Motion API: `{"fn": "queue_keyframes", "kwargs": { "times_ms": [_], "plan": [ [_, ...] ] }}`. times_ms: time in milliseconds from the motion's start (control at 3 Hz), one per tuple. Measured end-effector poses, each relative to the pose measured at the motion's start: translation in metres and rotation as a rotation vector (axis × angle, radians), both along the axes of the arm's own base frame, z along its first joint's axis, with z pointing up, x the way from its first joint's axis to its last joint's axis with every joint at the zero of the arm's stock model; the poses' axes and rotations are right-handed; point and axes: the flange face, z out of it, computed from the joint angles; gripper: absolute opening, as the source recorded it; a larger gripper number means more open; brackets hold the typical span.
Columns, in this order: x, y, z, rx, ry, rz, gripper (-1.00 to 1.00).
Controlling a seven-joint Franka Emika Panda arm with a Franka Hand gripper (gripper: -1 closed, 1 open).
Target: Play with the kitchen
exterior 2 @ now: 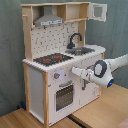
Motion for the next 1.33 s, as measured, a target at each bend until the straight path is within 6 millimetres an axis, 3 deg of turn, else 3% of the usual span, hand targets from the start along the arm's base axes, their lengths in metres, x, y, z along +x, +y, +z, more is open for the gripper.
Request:
{"fn": "queue_keyframes", "kwargs": {
  "times_ms": [1333],
  "plan": [
    [0.0003,0.0001,-0.0037,-0.475,-0.062,-0.035,-1.0]
  ]
}}
